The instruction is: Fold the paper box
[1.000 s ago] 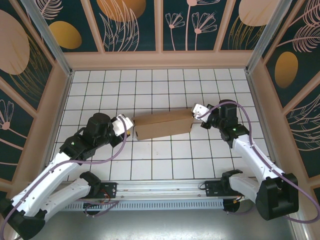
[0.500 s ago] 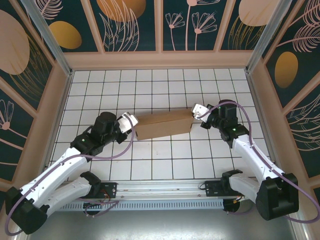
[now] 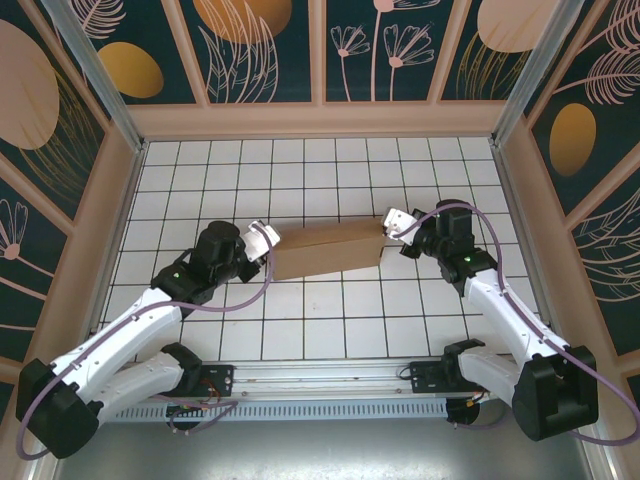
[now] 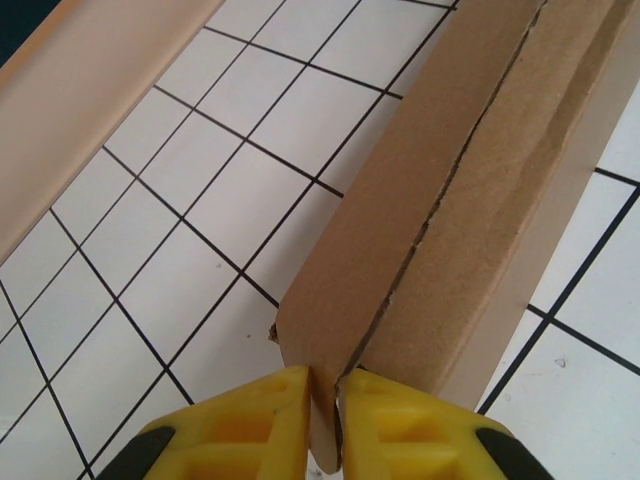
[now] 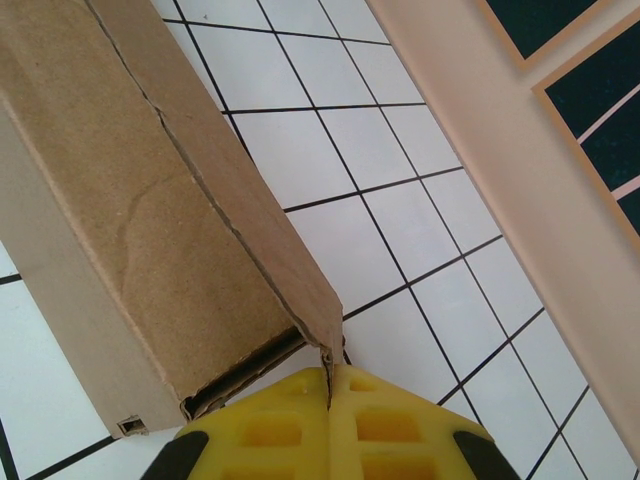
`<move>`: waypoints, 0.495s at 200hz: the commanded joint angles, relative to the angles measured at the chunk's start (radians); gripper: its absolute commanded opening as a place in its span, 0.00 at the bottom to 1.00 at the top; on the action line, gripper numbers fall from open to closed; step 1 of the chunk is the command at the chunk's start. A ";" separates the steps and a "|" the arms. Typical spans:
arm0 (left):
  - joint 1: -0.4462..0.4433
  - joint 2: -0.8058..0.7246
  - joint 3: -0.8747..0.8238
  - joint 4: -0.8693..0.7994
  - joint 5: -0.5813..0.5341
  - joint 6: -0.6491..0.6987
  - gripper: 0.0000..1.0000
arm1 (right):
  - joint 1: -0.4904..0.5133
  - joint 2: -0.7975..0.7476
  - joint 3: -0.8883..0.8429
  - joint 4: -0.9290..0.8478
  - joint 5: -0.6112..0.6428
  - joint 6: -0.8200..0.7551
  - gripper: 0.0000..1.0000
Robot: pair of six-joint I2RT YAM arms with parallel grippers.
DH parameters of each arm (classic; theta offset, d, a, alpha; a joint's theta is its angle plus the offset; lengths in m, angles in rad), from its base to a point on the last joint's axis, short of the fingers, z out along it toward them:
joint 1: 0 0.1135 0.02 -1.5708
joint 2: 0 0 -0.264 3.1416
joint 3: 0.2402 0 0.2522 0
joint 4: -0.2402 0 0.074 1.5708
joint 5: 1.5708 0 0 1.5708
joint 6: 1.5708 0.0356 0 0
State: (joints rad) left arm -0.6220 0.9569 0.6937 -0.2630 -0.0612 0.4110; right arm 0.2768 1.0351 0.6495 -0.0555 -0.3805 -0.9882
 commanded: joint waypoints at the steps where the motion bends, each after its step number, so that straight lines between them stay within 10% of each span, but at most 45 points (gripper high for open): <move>1: -0.003 0.006 -0.020 0.027 -0.017 -0.027 0.14 | 0.011 -0.003 -0.002 0.010 0.007 0.016 0.00; 99: -0.003 -0.036 -0.065 0.056 -0.115 -0.024 0.26 | 0.014 -0.027 -0.022 0.022 0.020 0.016 0.00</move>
State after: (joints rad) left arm -0.6220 0.9516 0.6476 -0.2348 -0.1341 0.3904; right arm 0.2832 1.0340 0.6453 -0.0486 -0.3668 -0.9878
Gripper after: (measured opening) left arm 0.253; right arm 0.050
